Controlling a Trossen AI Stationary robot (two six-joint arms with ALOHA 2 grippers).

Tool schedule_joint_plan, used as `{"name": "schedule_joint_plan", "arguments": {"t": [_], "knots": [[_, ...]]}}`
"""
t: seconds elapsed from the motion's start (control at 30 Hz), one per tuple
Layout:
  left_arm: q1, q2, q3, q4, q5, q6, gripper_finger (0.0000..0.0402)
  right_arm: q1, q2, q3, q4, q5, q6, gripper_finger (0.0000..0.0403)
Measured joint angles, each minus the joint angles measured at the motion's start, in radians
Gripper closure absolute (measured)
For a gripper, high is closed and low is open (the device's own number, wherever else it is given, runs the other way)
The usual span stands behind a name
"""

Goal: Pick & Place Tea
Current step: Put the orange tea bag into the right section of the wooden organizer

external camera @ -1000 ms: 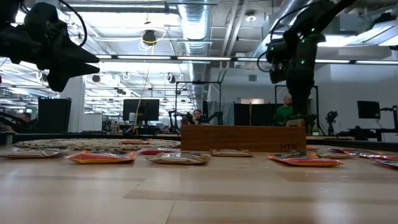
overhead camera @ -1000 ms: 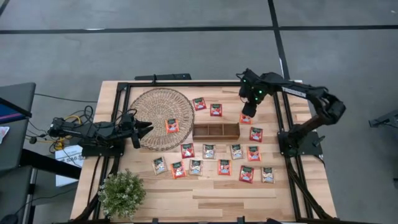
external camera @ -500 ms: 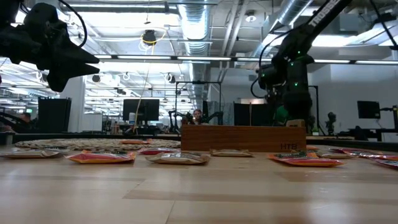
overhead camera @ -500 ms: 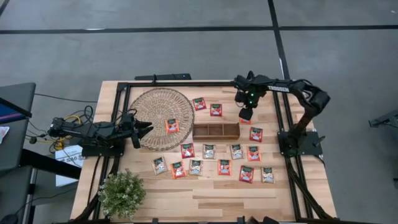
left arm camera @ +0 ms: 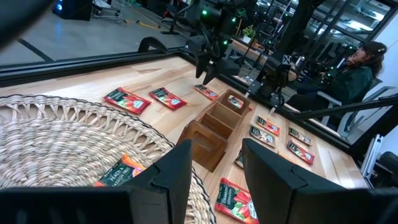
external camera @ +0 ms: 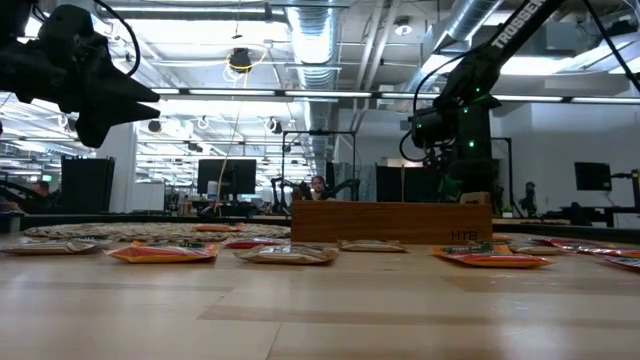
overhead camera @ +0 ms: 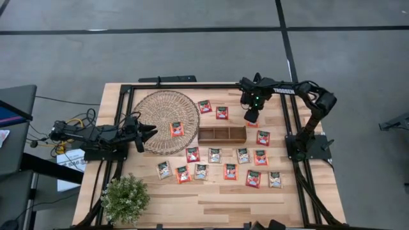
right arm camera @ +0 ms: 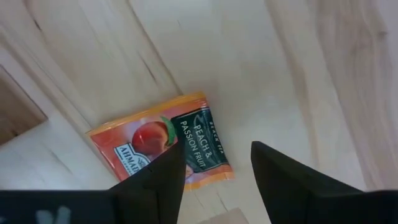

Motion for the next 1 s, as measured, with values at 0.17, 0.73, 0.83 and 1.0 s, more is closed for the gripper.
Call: {"name": "schedule_joint_plan", "arguments": {"t": [0.17, 0.73, 0.83, 1.0], "knots": [[0.0, 0.0, 0.0, 0.0, 0.0, 0.0, 0.0269, 0.0, 0.006, 0.0, 0.005, 0.0, -0.001, 0.0234], [0.0, 0.0, 0.0, 0.0, 0.0, 0.0, 0.0269, -0.058, 0.006, -0.044, 0.049, -0.001, -0.002, 0.0201], [0.0, 0.0, 0.0, 0.0, 0.0, 0.0, 0.0269, -0.061, 0.006, -0.065, 0.048, -0.001, -0.001, 0.0199], [0.0, 0.0, 0.0, 0.0, 0.0, 0.0, 0.0269, -0.06, 0.002, -0.088, 0.076, -0.003, -0.001, 0.0202]]}}
